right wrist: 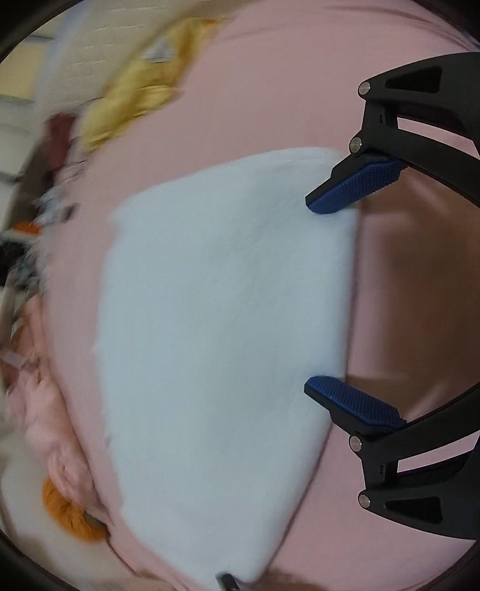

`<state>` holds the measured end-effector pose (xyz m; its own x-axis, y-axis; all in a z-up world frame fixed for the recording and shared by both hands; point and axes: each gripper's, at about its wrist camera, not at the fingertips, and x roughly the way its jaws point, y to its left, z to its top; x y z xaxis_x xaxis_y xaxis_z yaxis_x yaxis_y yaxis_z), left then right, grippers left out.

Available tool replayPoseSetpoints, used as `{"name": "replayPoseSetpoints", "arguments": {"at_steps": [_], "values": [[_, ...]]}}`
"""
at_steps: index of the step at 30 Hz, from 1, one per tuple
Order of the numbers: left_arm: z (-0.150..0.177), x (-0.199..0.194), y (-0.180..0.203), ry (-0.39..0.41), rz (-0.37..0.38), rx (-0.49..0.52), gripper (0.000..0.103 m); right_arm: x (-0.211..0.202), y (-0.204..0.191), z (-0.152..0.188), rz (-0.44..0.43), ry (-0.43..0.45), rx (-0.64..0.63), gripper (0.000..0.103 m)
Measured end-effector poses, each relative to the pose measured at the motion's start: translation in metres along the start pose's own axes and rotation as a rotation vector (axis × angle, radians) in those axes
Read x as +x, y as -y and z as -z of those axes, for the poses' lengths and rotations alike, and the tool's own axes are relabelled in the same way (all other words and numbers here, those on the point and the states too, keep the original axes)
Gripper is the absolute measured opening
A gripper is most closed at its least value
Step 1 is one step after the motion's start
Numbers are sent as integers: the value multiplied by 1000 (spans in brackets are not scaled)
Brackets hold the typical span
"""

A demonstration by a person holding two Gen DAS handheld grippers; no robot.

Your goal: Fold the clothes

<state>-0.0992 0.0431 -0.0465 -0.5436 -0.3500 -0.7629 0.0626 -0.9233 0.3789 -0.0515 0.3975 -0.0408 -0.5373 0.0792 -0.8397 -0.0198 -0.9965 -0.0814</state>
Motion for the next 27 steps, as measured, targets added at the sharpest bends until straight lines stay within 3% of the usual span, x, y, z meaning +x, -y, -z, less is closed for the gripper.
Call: {"name": "replayPoseSetpoints", "arguments": {"at_steps": [1,3,4,7,9,10,13,15,17,19,20,21,23,25,26,27], "values": [[0,-3,-1,4,-31,22,101,-4,7,-1,25,16,39,89],[-5,-22,-1,46,-65,7,101,-22,7,-4,313,61,36,90],[-11,-35,3,84,-45,0,101,-30,3,-6,341,101,24,90],[-24,-63,13,163,-1,-19,101,-38,-24,-16,100,137,-15,90],[-26,-56,12,141,-9,-28,101,-20,-43,-16,-61,78,-40,90],[-28,-53,11,130,-13,-32,101,-5,-48,-13,-86,34,-47,90],[-32,-43,9,97,-25,-44,100,3,-27,-3,-26,27,9,90],[-34,-37,7,75,-33,-53,100,-7,-7,1,150,33,69,91],[-37,-30,6,53,-41,-61,100,-15,2,-10,240,70,59,91],[-49,-25,15,40,-7,-73,100,-25,-16,-31,189,173,25,91],[-64,-23,29,41,47,-83,100,-33,-31,-42,97,229,14,91],[-78,-22,42,43,101,-92,100,-34,-47,-56,-5,249,8,91],[-107,-19,70,46,209,-111,100,-18,-77,-76,-74,228,-17,91],[-133,-8,100,35,282,-119,100,3,-102,-95,-36,209,-62,91],[-139,1,112,18,253,-117,93,19,-108,-106,-20,194,-76,89],[-140,11,121,-3,224,-118,94,35,-114,-117,-4,178,-88,89]]}}
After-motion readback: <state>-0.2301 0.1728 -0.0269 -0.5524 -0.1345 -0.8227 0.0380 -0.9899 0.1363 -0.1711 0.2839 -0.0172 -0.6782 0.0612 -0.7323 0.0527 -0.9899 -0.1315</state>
